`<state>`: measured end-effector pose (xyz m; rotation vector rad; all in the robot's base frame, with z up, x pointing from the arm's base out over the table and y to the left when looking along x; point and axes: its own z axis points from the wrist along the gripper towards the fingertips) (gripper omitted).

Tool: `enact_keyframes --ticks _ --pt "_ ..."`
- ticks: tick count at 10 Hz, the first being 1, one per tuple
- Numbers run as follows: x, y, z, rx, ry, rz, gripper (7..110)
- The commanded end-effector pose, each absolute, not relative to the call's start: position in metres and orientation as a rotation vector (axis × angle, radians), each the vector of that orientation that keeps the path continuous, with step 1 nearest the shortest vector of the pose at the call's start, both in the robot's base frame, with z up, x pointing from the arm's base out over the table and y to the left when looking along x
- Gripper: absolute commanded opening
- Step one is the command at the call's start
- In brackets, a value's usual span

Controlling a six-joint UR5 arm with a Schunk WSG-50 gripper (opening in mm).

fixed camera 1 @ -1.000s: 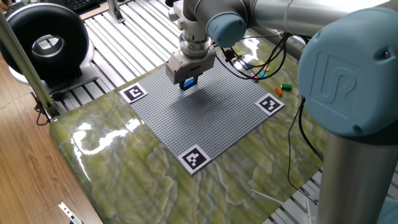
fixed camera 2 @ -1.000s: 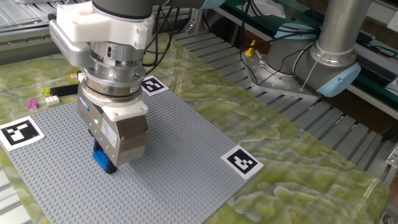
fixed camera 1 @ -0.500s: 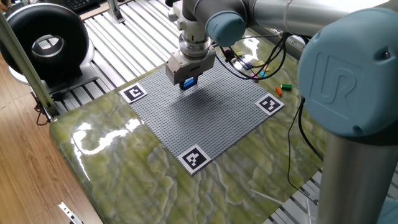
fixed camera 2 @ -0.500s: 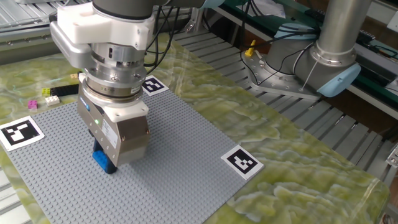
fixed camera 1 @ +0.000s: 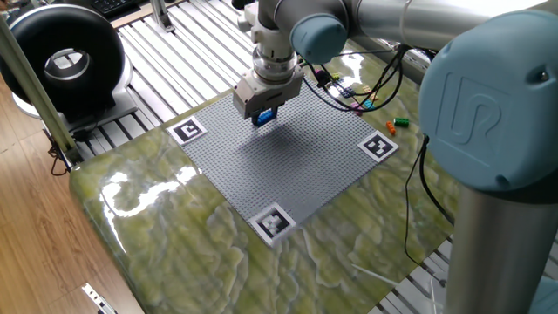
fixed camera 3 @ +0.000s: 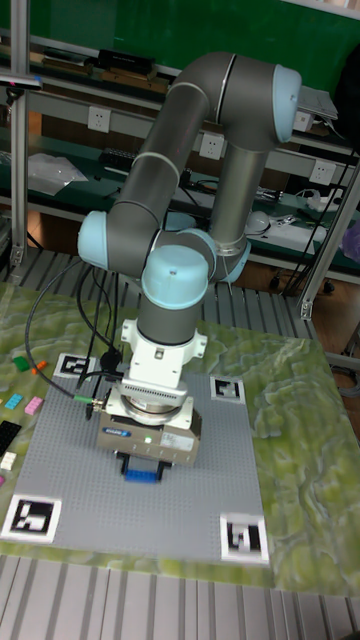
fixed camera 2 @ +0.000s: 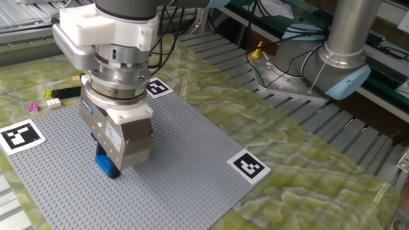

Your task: Stack small Lego blocks one on top of the other

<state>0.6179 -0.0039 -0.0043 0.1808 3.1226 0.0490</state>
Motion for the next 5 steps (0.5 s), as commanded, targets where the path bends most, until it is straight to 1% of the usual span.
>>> enact_keyframes --ticks 1,2,5 --pt "0.603 0.015 0.017 0.077 3.197 0.112 7" --pt "0.611 0.015 0.012 0.007 3.166 0.130 44" --pt "0.620 -0.006 0.008 -0.028 3.137 0.021 44"
